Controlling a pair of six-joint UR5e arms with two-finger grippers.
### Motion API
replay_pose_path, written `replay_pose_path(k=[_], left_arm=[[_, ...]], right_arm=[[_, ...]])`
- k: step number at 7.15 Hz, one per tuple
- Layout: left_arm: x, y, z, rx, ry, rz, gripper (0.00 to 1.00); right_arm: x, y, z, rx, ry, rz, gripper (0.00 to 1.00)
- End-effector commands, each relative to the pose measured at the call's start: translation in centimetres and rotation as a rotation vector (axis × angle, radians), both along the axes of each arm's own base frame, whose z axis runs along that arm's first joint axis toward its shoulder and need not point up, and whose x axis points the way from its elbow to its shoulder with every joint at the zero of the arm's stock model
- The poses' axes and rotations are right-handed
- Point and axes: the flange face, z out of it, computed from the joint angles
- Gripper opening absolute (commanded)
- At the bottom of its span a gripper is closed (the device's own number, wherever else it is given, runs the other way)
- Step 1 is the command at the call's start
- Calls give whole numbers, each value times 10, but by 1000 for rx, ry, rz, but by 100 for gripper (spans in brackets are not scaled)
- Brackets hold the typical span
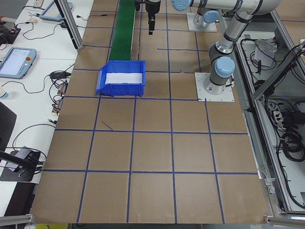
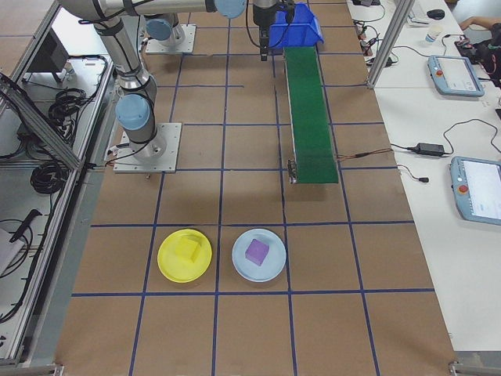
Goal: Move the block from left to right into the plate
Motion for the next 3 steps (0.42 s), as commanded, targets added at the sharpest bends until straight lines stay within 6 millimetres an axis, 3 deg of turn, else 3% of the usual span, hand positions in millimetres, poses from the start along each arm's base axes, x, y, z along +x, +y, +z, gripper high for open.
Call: replay_pose_path(k=[1, 3], left_arm=[[-5, 1, -1, 1, 3, -4, 100], [-5, 1, -2, 2, -2, -17, 100]], right_arm=[[0, 1, -1, 9, 0, 1, 100], [0, 1, -1, 11, 3, 1, 100]])
